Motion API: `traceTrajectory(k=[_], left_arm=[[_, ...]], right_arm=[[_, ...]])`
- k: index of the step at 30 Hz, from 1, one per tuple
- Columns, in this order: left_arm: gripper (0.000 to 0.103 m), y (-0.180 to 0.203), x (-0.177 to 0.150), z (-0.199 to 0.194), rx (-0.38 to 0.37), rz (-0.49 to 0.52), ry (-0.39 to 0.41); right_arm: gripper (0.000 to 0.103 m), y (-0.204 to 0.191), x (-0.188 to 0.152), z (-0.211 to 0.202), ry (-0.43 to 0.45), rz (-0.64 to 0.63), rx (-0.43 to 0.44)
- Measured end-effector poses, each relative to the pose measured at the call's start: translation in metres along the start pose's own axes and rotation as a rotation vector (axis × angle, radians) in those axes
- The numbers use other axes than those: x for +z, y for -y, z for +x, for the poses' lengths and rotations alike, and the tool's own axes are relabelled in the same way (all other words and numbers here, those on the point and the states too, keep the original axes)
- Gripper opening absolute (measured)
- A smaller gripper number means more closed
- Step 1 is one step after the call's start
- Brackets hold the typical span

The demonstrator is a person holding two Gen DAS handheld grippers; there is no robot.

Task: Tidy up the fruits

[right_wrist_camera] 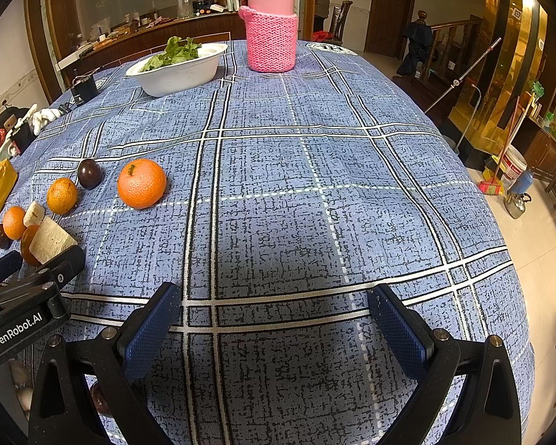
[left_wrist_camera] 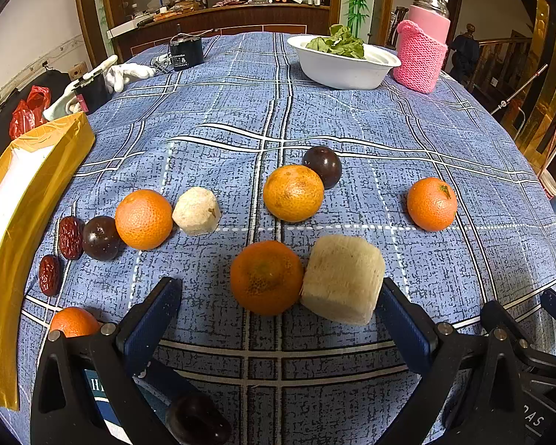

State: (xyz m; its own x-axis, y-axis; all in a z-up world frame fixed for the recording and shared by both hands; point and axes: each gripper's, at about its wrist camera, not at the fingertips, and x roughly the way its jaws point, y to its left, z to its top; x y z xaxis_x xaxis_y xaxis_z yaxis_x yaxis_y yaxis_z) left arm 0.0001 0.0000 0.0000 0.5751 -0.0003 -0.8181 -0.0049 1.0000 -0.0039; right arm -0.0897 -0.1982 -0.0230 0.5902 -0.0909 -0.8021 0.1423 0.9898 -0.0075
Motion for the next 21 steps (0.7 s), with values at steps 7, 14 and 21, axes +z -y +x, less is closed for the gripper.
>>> traceTrajectory(k=[7, 14, 21], left_arm=[[0.102, 0.0001, -0.0002, -0.0001, -0.003, 0.004, 0.0], [0.102, 0.0018, -0.0015, -0.0023, -0.025, 0.037, -0.013], [0.103, -0.001, 0.0018, 0.0004, -0.035, 0.061, -0.041]], right_arm=[[0.103, 0.0008, -0.0002, -0.0004, 0.0, 0.001, 0.0], [0.103, 0.0008, -0.0005, -0.0009, 0.0, 0.001, 0.0], [0.103, 0.0005, -0.0005, -0.0007, 0.0, 0.001, -0.001]])
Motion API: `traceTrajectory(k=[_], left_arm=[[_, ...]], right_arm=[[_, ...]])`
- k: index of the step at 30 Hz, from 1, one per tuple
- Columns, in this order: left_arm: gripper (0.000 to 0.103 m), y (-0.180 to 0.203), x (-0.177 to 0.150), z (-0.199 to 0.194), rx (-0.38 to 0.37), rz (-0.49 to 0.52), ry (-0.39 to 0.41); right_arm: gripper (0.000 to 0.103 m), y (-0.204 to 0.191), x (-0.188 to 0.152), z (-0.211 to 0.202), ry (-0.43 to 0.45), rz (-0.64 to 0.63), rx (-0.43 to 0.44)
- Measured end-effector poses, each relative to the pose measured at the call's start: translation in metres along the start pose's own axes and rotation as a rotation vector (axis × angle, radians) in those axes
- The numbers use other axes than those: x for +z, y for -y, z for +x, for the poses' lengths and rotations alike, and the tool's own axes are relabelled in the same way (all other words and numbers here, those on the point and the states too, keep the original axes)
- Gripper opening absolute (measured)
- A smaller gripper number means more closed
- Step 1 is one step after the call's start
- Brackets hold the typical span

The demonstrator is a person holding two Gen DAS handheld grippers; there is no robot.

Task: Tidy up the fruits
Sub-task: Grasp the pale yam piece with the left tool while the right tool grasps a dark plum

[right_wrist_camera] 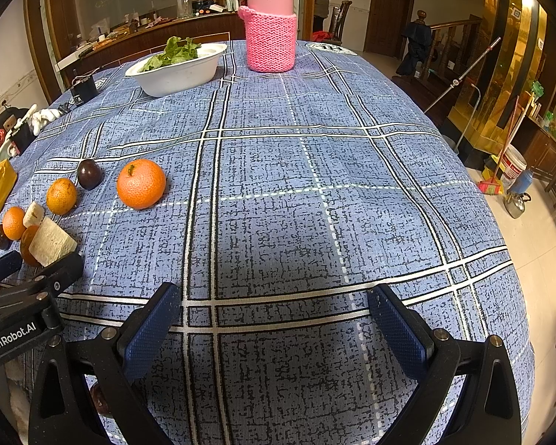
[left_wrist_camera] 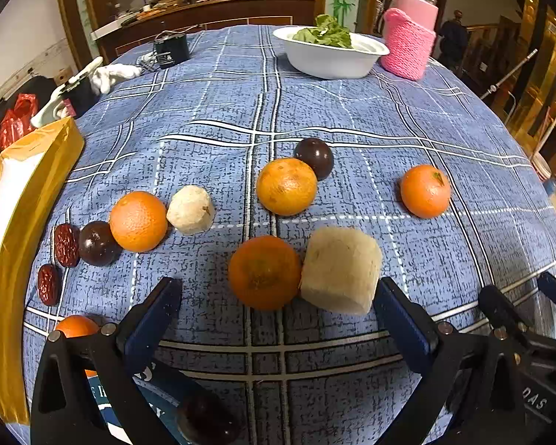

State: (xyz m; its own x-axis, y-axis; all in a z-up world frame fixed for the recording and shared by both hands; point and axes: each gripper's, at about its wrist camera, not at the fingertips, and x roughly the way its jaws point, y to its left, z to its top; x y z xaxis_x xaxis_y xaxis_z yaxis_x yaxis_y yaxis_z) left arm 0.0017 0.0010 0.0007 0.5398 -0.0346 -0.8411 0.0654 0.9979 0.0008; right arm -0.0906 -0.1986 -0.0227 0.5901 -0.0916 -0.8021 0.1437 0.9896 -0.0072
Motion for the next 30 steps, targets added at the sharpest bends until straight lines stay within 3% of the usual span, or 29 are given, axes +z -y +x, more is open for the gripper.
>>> traceTrajectory(k=[6, 10, 15, 19, 20, 22, 30], left_arm=[[0.095, -0.012, -0.012, -0.023, -0.082, 0.032, 0.011], [0.095, -0.038, -0.023, -0.073, -0.168, 0.024, 0.145], [0.09, -0.097, -0.029, -0.113, -0.177, -0.024, 0.172], [0.09, -0.163, -0.045, -0.154, -0.136, -0.121, 0.333], [0.09, -0.171, -0.05, -0.159, -0.122, -0.124, 0.344], [0.09, -0.183, -0.055, -0.162, -0.108, -0.129, 0.322], [0.088, -0.215, -0.069, -0.156, -0.189, -0.222, 0.265]], right_arm=[[0.103, 0.0, 0.0, 0.0, 0.0, 0.0, 0.0], [0.103, 0.0, 0.0, 0.0, 0.0, 0.0, 0.0], [0.103, 0.002, 0.0, 0.001, 0.0, 0.003, 0.014], [0.103, 0.005, 0.002, 0.0, -0.038, 0.003, 0.036], [0.103, 0.002, 0.003, 0.002, -0.053, -0.007, 0.02], [0.103, 0.002, 0.002, 0.0, -0.067, 0.006, 0.005], [0.101, 0.001, 0.0, -0.003, -0.064, 0.03, -0.033]])
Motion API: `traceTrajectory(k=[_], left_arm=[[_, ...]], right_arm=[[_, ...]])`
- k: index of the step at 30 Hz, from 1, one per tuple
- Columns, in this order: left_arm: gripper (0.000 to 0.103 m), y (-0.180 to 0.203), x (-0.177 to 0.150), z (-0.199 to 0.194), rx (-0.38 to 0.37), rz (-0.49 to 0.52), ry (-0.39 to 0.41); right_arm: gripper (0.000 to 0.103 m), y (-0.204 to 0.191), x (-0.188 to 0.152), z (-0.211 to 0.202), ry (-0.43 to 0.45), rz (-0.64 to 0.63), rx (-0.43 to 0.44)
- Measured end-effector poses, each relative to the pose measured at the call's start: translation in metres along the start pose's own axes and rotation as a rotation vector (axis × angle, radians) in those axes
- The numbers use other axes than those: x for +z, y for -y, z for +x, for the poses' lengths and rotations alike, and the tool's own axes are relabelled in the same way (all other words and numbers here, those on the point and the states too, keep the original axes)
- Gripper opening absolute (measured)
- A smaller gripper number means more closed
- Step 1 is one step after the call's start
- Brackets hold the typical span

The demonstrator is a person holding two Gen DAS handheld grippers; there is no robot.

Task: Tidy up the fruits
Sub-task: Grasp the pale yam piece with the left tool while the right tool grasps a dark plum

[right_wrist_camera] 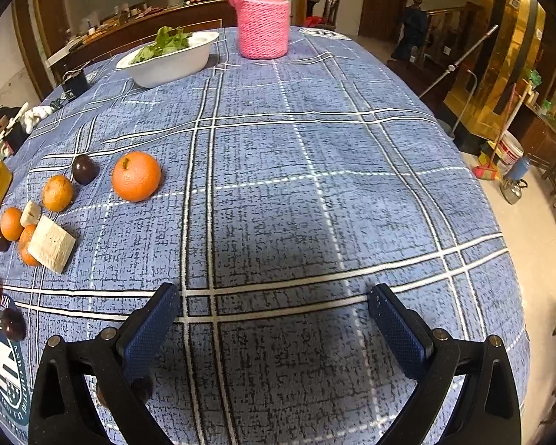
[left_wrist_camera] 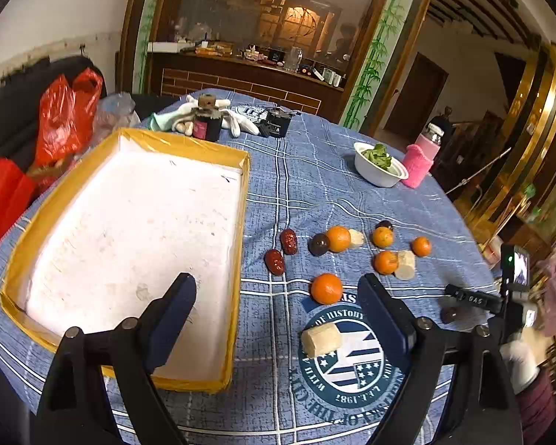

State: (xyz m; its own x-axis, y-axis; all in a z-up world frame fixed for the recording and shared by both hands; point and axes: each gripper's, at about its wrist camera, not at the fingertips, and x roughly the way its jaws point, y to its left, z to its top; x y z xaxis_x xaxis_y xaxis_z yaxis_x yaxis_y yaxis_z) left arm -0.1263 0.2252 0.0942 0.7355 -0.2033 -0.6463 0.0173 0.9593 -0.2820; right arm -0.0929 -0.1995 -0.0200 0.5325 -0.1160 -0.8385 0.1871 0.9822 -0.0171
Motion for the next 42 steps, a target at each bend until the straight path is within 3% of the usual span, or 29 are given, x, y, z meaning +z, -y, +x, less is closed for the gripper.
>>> traceTrajectory(k=[4, 8, 10, 14, 17, 20, 25, 34, 35, 37, 38, 40, 42], left_arm=[[0.088, -0.007, -0.001, -0.011, -0.01, -0.012, 0.031], [0.088, -0.024, 0.005, -0.018, 0.005, -0.05, 0.068], [0.088, -0.031, 0.006, -0.016, 0.014, -0.07, 0.063], [0.088, -0.026, 0.001, -0.003, 0.006, -0.045, 0.014], [0.088, -0.004, -0.006, 0.008, -0.025, 0.043, -0.025], [0.087, 0.02, -0.014, 0.017, -0.047, 0.148, -0.049], [0.071, 0.058, -0.034, 0.042, -0.063, 0.345, -0.116], [0.067, 0.066, -0.05, 0.085, -0.021, 0.415, -0.228], [0.065, 0.067, -0.053, 0.089, -0.012, 0.423, -0.241], [0.048, 0.069, -0.055, 0.093, 0.022, 0.442, -0.248], [0.038, 0.069, -0.055, 0.093, 0.031, 0.446, -0.249], [0.038, 0.067, -0.054, 0.094, 0.024, 0.428, -0.254], [0.038, 0.063, -0.053, 0.092, 0.01, 0.399, -0.249]], right_arm=[[0.095, 0.008, -0.01, -0.03, 0.085, 0.052, 0.03], [0.097, 0.0, -0.024, -0.092, 0.334, 0.012, 0.043], [0.099, -0.009, -0.027, -0.105, 0.372, -0.022, 0.074], [0.099, -0.028, -0.03, -0.098, 0.26, -0.06, 0.249], [0.09, -0.044, -0.037, -0.087, 0.201, -0.082, 0.32], [0.088, -0.06, -0.041, -0.077, 0.169, -0.115, 0.311], [0.088, -0.061, -0.054, -0.071, 0.151, -0.145, 0.287], [0.071, -0.046, -0.062, -0.058, 0.076, -0.151, 0.334], [0.068, -0.049, -0.062, -0.056, 0.071, -0.159, 0.333], [0.062, -0.054, -0.061, -0.053, 0.057, -0.176, 0.334], [0.053, -0.057, -0.061, -0.05, 0.044, -0.185, 0.332], [0.046, -0.06, -0.061, -0.048, 0.032, -0.191, 0.298], [0.032, -0.06, -0.061, -0.049, 0.04, -0.189, 0.282]])
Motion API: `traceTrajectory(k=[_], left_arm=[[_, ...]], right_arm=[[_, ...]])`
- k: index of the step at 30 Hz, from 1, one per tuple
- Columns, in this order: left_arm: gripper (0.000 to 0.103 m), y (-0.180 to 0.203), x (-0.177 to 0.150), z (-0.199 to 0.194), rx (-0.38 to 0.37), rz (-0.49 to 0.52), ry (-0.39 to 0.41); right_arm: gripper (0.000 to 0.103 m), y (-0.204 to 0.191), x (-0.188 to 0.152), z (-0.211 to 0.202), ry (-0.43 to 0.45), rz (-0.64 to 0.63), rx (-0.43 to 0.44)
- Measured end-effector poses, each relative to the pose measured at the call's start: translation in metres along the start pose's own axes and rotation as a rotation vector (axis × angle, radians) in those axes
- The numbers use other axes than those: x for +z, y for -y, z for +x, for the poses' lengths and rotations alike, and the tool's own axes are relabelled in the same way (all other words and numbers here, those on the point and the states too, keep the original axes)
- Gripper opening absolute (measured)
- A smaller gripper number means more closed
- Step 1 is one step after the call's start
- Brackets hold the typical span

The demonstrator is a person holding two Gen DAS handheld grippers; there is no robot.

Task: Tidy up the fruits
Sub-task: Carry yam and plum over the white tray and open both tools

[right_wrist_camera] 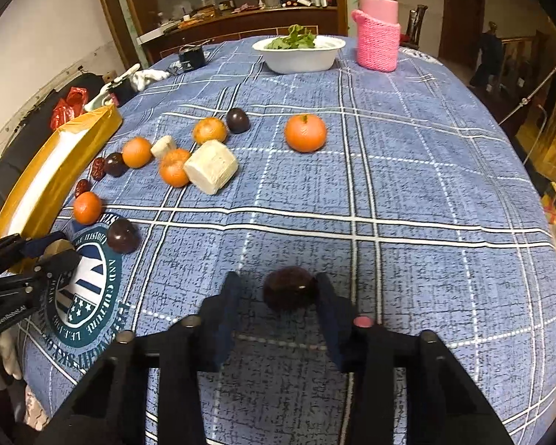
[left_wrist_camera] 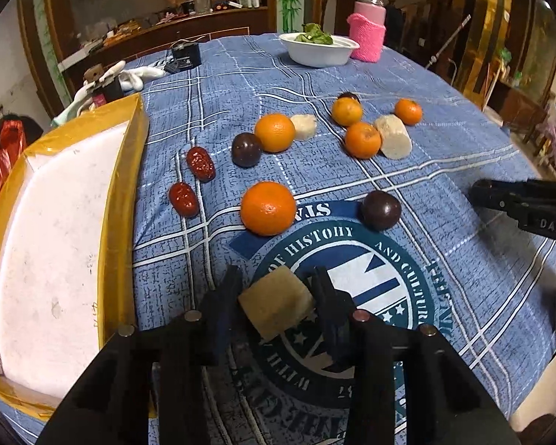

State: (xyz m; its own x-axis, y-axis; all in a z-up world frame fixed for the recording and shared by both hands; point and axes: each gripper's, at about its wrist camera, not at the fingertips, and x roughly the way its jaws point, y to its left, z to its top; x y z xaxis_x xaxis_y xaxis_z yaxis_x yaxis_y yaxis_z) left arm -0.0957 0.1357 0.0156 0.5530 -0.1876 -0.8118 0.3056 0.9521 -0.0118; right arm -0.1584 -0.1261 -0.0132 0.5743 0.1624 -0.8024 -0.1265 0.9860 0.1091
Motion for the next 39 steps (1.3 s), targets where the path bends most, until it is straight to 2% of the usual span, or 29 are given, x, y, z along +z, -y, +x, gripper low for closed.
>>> traceTrajectory(k=[1, 7, 11, 16, 21, 24, 30, 31, 34, 35, 36, 38, 39], left_arm=[[0.038, -0.002, 0.0, -0.002, -0.009, -0.016, 0.007], [0.038, -0.027, 0.002, -0.038, -0.07, -0.123, 0.102], [0.038, -0.054, 0.004, -0.068, -0.054, -0.201, 0.184], [0.038, -0.104, -0.004, -0.087, 0.015, -0.326, 0.228], [0.038, -0.16, -0.027, -0.087, 0.058, -0.489, 0.221], [0.038, -0.185, -0.039, -0.087, 0.084, -0.556, 0.216], [0.038, -0.212, -0.06, -0.087, 0.055, -0.626, 0.208], [0.04, -0.216, -0.062, -0.088, 0.049, -0.636, 0.211], [0.052, -0.225, -0.067, -0.093, 0.043, -0.666, 0.221], [0.057, -0.227, -0.069, -0.096, 0.047, -0.674, 0.232], [0.06, -0.228, -0.069, -0.098, 0.049, -0.68, 0.238], [0.061, -0.229, -0.07, -0.102, 0.047, -0.692, 0.247], [0.061, -0.228, -0.07, -0.104, 0.046, -0.695, 0.25]], right_arm=[[0.029, 0.001, 0.0, -0.001, 0.001, 0.003, -0.003], [0.028, -0.004, -0.001, -0.014, 0.012, 0.008, 0.021], [0.028, -0.027, 0.007, -0.031, 0.046, -0.011, 0.087], [0.028, -0.084, 0.024, -0.042, 0.059, -0.066, 0.249], [0.029, -0.164, 0.041, -0.03, 0.007, -0.122, 0.469], [0.029, -0.214, 0.05, -0.021, -0.021, -0.165, 0.553], [0.031, -0.286, 0.052, 0.012, -0.092, -0.255, 0.543], [0.031, -0.294, 0.052, 0.02, -0.101, -0.264, 0.531], [0.032, -0.308, 0.048, 0.035, -0.126, -0.261, 0.51], [0.037, -0.308, 0.046, 0.038, -0.138, -0.251, 0.515], [0.047, -0.306, 0.046, 0.037, -0.141, -0.243, 0.521], [0.056, -0.302, 0.046, 0.034, -0.125, -0.233, 0.525], [0.056, -0.3, 0.046, 0.031, -0.114, -0.23, 0.526]])
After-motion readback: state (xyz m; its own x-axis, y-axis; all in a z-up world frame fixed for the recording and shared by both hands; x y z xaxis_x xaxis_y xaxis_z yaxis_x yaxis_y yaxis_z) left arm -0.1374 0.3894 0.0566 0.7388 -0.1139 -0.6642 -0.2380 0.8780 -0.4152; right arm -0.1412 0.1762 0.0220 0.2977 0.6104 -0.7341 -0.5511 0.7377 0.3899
